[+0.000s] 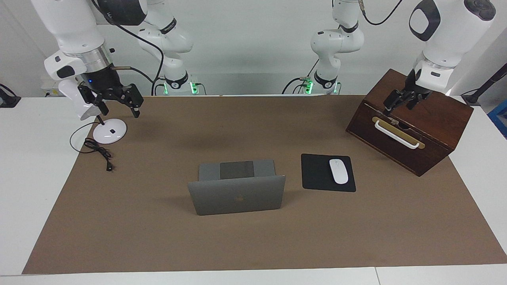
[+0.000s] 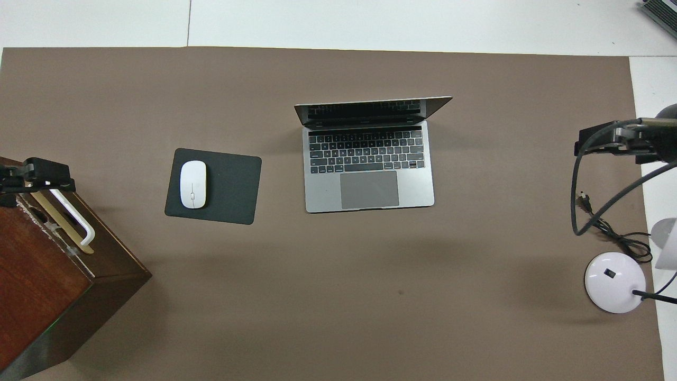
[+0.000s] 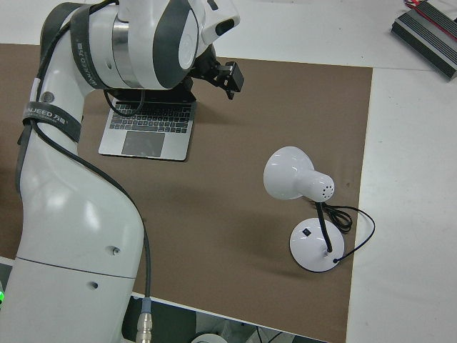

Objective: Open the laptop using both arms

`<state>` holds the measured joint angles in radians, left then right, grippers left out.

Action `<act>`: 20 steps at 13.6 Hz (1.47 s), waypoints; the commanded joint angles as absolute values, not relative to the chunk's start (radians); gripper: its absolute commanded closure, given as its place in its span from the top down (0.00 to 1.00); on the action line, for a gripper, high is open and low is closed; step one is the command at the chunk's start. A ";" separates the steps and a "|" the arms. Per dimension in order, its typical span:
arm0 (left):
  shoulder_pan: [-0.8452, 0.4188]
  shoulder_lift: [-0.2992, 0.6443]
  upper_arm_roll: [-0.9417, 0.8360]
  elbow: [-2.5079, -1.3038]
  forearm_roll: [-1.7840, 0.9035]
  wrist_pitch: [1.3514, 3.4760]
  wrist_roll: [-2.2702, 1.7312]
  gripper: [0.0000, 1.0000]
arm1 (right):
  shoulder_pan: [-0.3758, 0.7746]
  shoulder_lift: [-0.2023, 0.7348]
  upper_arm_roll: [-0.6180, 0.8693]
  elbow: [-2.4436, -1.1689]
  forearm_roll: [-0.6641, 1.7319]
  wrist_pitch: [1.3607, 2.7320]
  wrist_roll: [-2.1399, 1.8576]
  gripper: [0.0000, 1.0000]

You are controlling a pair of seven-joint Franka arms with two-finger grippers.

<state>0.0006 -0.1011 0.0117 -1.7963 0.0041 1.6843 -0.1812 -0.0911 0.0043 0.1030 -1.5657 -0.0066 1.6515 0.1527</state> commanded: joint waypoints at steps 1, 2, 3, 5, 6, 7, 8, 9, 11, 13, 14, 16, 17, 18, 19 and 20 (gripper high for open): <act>-0.012 -0.032 0.009 -1.735 0.031 1.672 -0.160 1.00 | -0.127 -0.029 0.120 -1.608 0.023 1.664 0.101 1.00; -0.002 -0.034 0.005 -1.733 0.023 1.667 -0.160 1.00 | -0.129 -0.029 0.120 -1.609 0.023 1.664 0.100 1.00; 0.003 -0.037 -0.001 -1.736 0.021 1.675 -0.158 1.00 | -0.129 -0.029 0.120 -1.608 0.023 1.664 0.104 1.00; 0.015 -0.044 -0.017 -1.758 0.021 1.700 -0.161 1.00 | -0.127 -0.029 0.121 -1.608 0.023 1.664 0.112 1.00; 0.021 -0.044 -0.020 -1.761 0.021 1.703 -0.155 1.00 | -0.127 -0.029 0.121 -1.608 0.023 1.664 0.106 1.00; 0.031 -0.043 -0.021 -1.758 0.021 1.706 -0.134 1.00 | -0.127 -0.029 0.121 -1.608 0.023 1.664 0.104 1.00; 0.032 -0.044 -0.026 -1.746 0.020 1.704 -0.083 1.00 | -0.129 -0.029 0.121 -1.608 0.021 1.664 0.104 1.00; 0.032 -0.044 -0.031 -1.734 0.009 1.709 -0.060 1.00 | -0.129 -0.029 0.121 -1.608 0.023 1.664 0.104 1.00; 0.034 -0.044 -0.048 -1.697 -0.029 1.709 -0.060 1.00 | -0.140 -0.029 0.121 -1.608 0.021 1.664 0.098 1.00; 0.034 -0.043 -0.063 -1.674 -0.018 1.689 -0.063 1.00 | -0.140 -0.029 0.121 -1.608 0.021 1.664 0.098 1.00; 0.034 -0.043 -0.069 -1.667 -0.015 1.687 -0.064 1.00 | -0.140 -0.029 0.121 -1.608 0.021 1.664 0.097 1.00; 0.035 -0.046 -0.071 -1.674 -0.021 1.686 -0.063 1.00 | -0.138 -0.029 0.121 -1.608 0.021 1.666 0.100 1.00; 0.035 -0.046 -0.064 -1.672 -0.021 1.683 -0.063 1.00 | -0.137 -0.029 0.121 -1.608 0.021 1.666 0.101 1.00; 0.035 -0.046 -0.061 -1.669 -0.023 1.680 -0.061 1.00 | -0.132 -0.029 0.121 -1.608 0.023 1.666 0.107 1.00; 0.035 -0.046 -0.061 -1.666 -0.023 1.681 -0.063 1.00 | -0.129 -0.029 0.121 -1.606 0.023 1.666 0.110 1.00; 0.035 -0.046 -0.061 -1.667 -0.023 1.684 -0.063 1.00 | -0.127 -0.029 0.121 -1.606 0.023 1.666 0.109 1.00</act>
